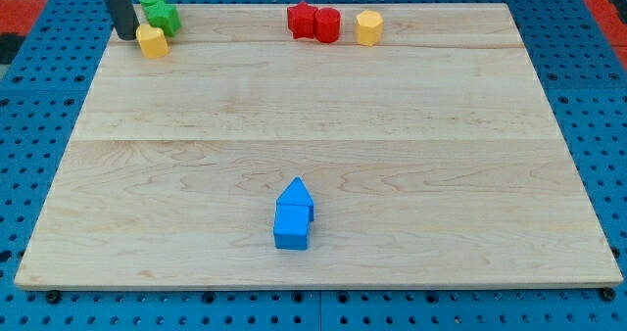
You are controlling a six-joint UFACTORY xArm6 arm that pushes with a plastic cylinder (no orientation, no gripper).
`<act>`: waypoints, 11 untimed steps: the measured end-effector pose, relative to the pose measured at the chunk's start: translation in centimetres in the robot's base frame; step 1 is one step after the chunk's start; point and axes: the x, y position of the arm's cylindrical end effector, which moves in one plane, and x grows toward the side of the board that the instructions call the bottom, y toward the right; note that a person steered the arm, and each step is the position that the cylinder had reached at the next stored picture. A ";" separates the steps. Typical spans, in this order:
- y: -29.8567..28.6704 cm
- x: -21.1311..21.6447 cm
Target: Slightly move the yellow heart to the top of the board
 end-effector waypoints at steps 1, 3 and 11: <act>1.2 0.4; 1.9 4.5; 9.3 5.4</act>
